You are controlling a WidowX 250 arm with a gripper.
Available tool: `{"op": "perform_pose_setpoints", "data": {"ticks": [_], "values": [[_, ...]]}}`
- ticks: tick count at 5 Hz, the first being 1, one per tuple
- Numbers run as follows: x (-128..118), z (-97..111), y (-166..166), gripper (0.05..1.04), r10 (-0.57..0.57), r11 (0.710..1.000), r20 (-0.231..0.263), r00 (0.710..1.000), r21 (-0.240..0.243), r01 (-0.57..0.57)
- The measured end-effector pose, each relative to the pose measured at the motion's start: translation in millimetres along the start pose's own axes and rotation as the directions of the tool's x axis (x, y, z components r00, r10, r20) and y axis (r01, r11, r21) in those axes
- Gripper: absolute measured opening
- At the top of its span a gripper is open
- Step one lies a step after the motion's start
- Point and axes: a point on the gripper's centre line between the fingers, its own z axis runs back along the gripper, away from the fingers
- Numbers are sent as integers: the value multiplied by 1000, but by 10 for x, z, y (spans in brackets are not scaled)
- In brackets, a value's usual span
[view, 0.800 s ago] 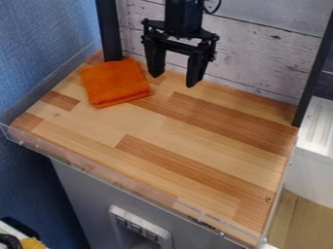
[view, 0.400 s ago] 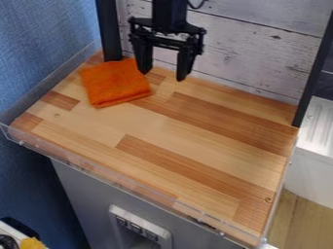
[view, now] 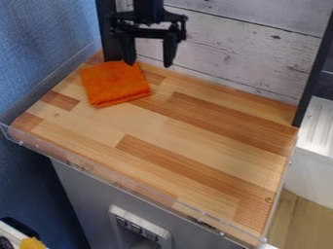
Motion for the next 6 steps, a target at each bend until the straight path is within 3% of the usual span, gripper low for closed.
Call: {"op": "perform_pose_setpoints", "data": {"ticks": [3,6], "values": [[162,0,265,995,233,972,42,972,12,-233],[344,-78,430,996,323,945,-13,946,63,-322]]}}
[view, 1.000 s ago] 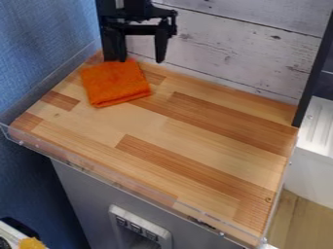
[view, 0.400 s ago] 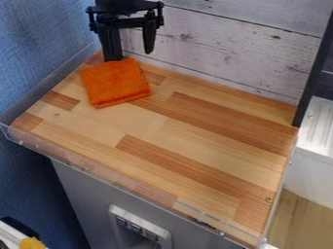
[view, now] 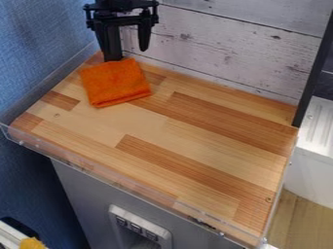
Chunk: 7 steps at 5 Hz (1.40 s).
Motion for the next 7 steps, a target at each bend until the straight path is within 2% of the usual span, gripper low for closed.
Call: {"op": "perform_pose_setpoints", "data": {"ticks": [1,3,4,5,7], "values": [[24,-29,34,950,0,1000,-10,1000,4,0],[45,-292,50,364,3,1000,-41,999,-17,-3],[31,-435,4,153,4,999,-49,999,-42,-6],[24,-575,-35,65,1,998,-51,999,-63,-4],[44,-740,-85,59,-11,996,-26,1000,-94,9]]}}
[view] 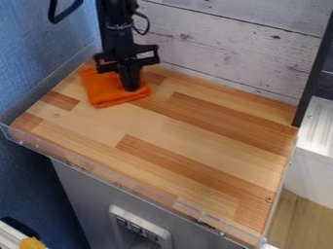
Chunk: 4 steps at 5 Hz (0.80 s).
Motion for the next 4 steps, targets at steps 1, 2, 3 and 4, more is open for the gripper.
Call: {"op": "perform_pose_setpoints", "data": {"ticks": [1,2,3,4], "values": [[35,-55,11,59,-7,1000,11,1000,-3,7],[91,-60,40,59,-19,1000,31,999,1,19],[87,-85,61,59,-51,999,47,998,9,50],[-3,-108,24,59,-147,989,69,987,30,145]]}}
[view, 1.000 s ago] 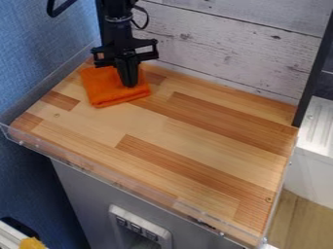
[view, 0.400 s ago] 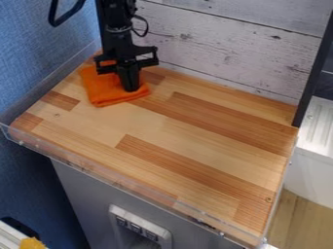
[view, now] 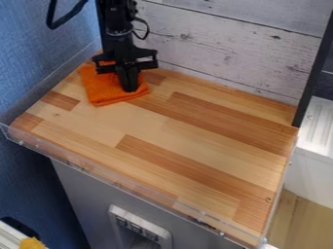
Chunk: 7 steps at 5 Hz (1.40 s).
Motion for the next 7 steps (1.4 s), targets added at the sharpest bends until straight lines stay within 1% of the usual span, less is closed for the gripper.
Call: {"op": "perform_pose_setpoints", "data": {"ticks": [1,2,4,5,6,7], "values": [[-82,-10,-57,59,-110,994,12,994,10,110],[-181,-16,-141,59,-214,977,4,977,19,214],[-312,-17,-220,59,-387,921,-46,921,27,388],[-394,-7,-262,59,-451,891,-76,889,19,453],[-444,-11,-315,59,-482,875,-83,872,8,485],[-512,-6,-403,59,-507,861,-79,858,-6,508]]}}
